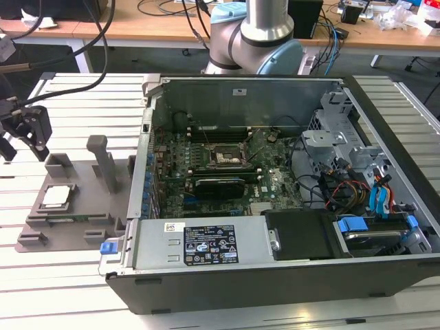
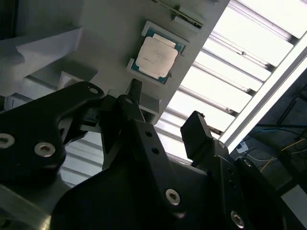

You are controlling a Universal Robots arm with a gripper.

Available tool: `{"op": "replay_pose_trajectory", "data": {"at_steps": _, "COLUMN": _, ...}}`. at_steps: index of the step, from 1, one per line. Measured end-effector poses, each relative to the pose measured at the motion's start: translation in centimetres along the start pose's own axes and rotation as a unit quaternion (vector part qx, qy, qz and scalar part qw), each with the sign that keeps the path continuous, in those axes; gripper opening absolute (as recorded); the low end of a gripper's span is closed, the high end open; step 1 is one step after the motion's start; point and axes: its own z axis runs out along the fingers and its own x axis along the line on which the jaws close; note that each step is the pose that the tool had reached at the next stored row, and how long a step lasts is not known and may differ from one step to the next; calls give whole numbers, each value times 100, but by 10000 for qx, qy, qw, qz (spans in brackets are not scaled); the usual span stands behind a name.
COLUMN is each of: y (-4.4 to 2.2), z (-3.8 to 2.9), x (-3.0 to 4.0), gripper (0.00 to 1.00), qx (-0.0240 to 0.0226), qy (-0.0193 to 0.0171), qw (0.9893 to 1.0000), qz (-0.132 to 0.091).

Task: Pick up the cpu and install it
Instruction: 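Pick up the cpu and move it towards the insertion slot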

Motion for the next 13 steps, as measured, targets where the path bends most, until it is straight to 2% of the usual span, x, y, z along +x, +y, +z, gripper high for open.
{"op": "replay_pose_trajectory", "data": {"at_steps": 1, "y": 0, "z": 0, "x": 0, "gripper": 60, "qx": 94, "qy": -6, "qw": 10000, "qz": -28}}
{"op": "replay_pose_trajectory", "data": {"at_steps": 2, "y": -1, "z": 2, "x": 0, "gripper": 60, "qx": 162, "qy": -12, "qw": 9999, "qz": -53}}
{"op": "replay_pose_trajectory", "data": {"at_steps": 9, "y": 0, "z": 1, "x": 0, "gripper": 60, "qx": 163, "qy": -12, "qw": 9998, "qz": -112}}
{"op": "replay_pose_trajectory", "data": {"at_steps": 10, "y": 0, "z": 62, "x": 2, "gripper": 60, "qx": 163, "qy": -12, "qw": 9998, "qz": -112}}
{"op": "replay_pose_trajectory", "data": {"at_steps": 13, "y": 0, "z": 88, "x": 3, "gripper": 60, "qx": 163, "qy": -12, "qw": 9998, "qz": -113}}
